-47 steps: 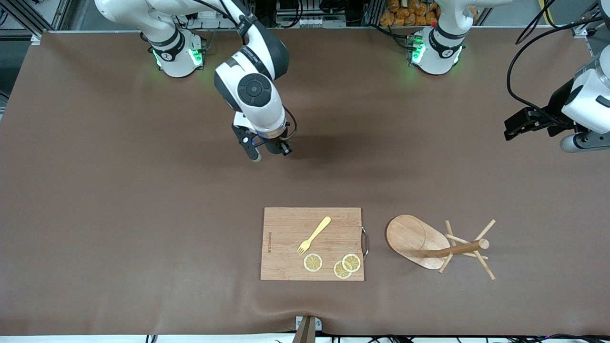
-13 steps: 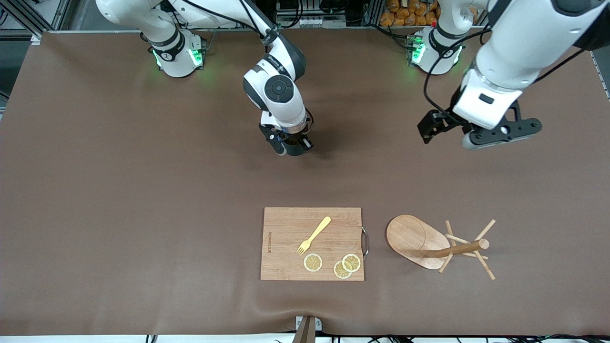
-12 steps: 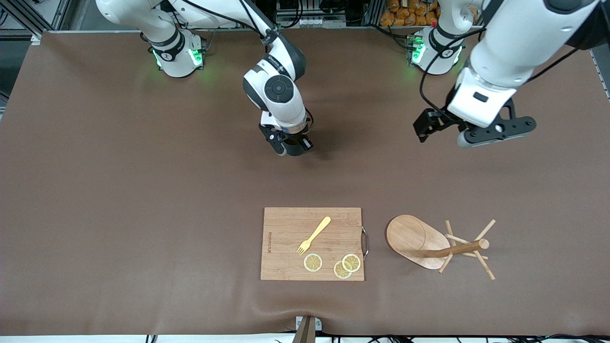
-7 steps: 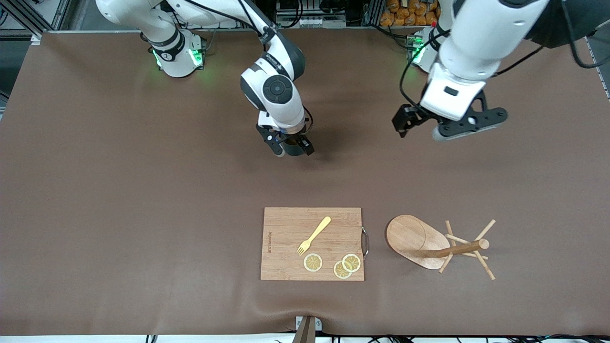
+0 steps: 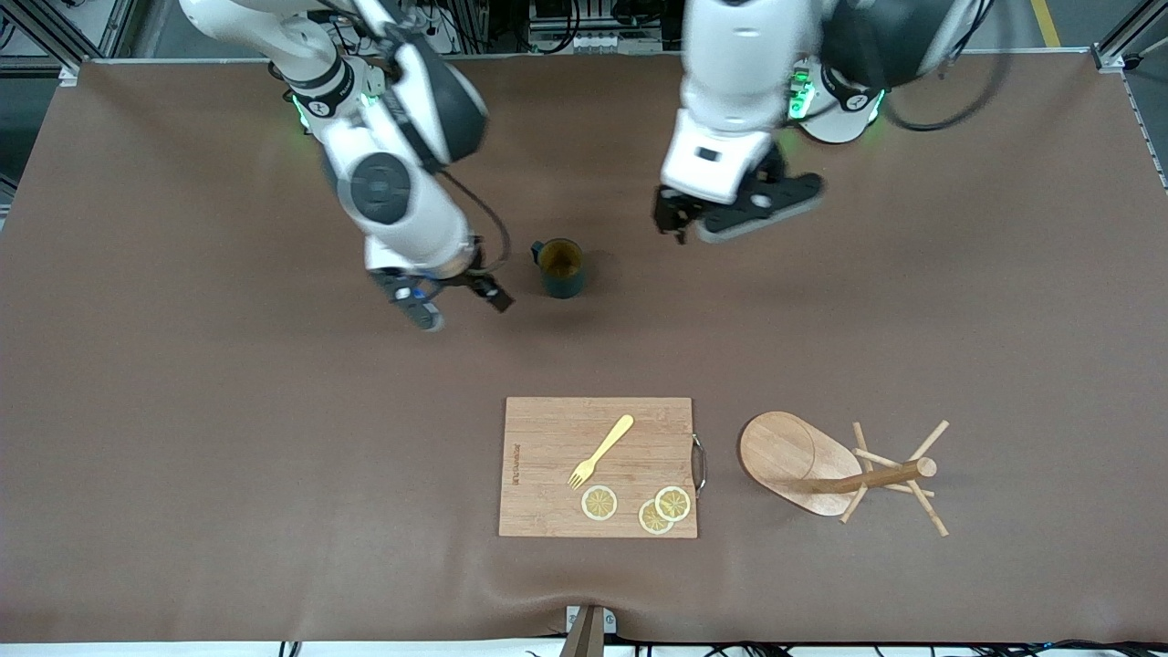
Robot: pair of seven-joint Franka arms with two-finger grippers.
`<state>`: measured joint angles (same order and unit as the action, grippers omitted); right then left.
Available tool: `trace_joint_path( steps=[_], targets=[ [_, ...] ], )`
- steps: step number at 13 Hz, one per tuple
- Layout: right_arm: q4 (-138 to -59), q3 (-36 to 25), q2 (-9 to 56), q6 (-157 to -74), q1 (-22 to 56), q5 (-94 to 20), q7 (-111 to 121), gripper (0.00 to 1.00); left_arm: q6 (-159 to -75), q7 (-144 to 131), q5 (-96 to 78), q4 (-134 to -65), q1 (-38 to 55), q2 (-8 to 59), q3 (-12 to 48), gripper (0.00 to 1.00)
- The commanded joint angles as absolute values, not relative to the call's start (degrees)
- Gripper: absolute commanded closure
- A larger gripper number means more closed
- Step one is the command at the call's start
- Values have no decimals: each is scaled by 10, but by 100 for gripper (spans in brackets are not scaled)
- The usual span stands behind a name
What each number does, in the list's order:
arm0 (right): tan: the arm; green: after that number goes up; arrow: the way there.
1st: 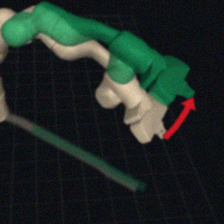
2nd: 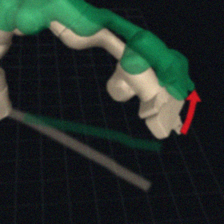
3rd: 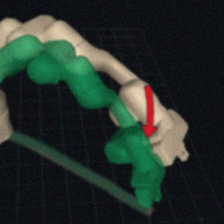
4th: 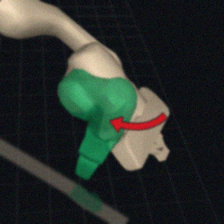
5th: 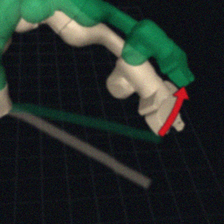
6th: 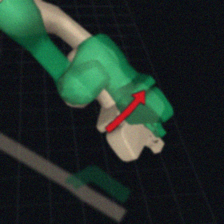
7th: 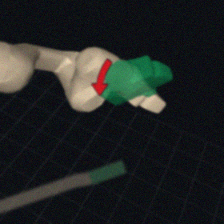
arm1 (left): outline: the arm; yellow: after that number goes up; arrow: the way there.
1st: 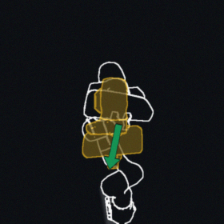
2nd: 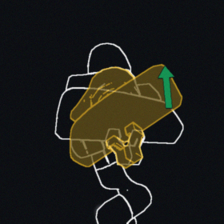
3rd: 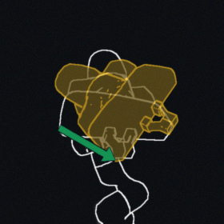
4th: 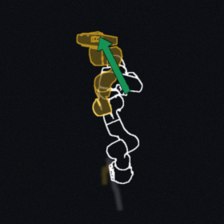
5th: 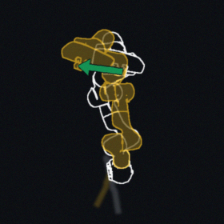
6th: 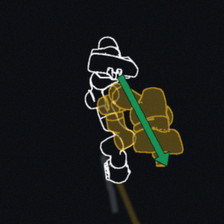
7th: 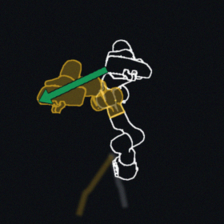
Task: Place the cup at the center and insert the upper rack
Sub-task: 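Lower the mug onto the table center and open the right gripper, then retract the right gripper while the left gripper reaches the mug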
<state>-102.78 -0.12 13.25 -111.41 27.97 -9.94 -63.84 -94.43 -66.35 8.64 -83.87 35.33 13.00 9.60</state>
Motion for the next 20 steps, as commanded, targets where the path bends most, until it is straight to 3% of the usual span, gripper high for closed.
trace_joint_path(
  steps=[1, 6, 9, 13, 20],
  targets=[
    [-1043, 10, 84, -1083, 165, -108, -452, 0, -940, -769, 118, -783, 415, 188, 92, 0],
    [-1047, 7, 2, -994, 69, -92, -267, 0, -944, -890, 179, -684, 545, 328, 71, 0],
    [-1035, 5, -25, -959, 6, -70, -122, 0, -1002, -960, 217, -674, 646, 396, 3, 0],
    [-1018, 7, -32, -927, 2, -26, -118, 0, -1073, -1028, 218, -672, 744, 467, -89, 0],
    [-1019, 9, -31, -932, 2, -4, -132, 0, -1068, -1162, 231, -676, 801, 531, -103, 0]
  ],
)
